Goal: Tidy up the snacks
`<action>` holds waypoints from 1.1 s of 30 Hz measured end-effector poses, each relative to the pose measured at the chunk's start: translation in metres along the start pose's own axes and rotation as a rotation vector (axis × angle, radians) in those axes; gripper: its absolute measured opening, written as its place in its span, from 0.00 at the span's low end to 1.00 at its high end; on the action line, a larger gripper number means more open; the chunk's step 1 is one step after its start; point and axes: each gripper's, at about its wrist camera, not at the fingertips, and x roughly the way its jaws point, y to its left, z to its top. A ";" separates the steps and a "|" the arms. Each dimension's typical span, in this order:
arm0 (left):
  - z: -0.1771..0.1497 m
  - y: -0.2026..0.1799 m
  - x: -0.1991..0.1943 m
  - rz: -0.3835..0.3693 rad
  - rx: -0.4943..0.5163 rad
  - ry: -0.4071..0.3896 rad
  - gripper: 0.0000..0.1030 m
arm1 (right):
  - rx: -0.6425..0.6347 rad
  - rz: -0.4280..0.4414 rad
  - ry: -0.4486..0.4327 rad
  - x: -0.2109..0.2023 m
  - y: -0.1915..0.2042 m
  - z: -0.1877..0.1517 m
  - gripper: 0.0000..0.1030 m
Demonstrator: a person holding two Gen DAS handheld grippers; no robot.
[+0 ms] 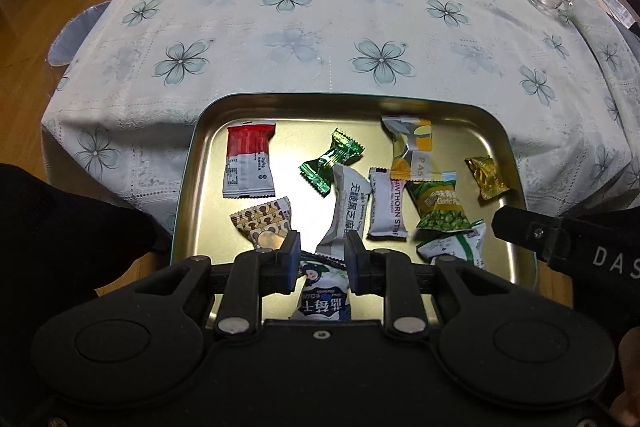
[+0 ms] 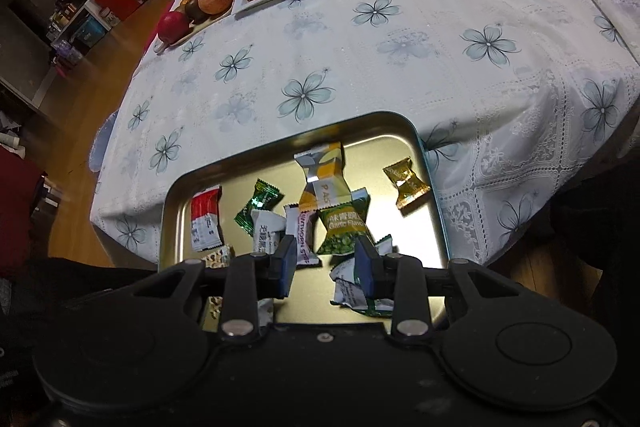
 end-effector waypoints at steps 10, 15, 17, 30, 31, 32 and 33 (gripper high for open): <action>-0.036 0.006 0.007 0.016 0.008 -0.027 0.32 | -0.081 -0.073 -0.043 0.002 -0.006 -0.056 0.33; -0.048 0.008 0.010 0.029 0.013 -0.046 0.32 | -0.110 -0.083 -0.058 0.004 -0.005 -0.069 0.33; -0.049 0.010 0.009 0.027 0.005 -0.058 0.32 | -0.109 -0.088 -0.062 0.006 -0.005 -0.071 0.33; -0.054 0.005 0.010 0.032 0.045 -0.070 0.33 | -0.108 -0.092 -0.051 0.015 -0.004 -0.070 0.33; -0.054 0.005 0.010 0.031 0.044 -0.070 0.33 | -0.109 -0.092 -0.050 0.015 -0.004 -0.070 0.33; -0.054 0.005 0.011 0.029 0.043 -0.069 0.33 | -0.111 -0.092 -0.050 0.016 -0.004 -0.070 0.33; -0.053 0.006 0.011 0.027 0.041 -0.067 0.33 | -0.110 -0.092 -0.050 0.016 -0.004 -0.071 0.33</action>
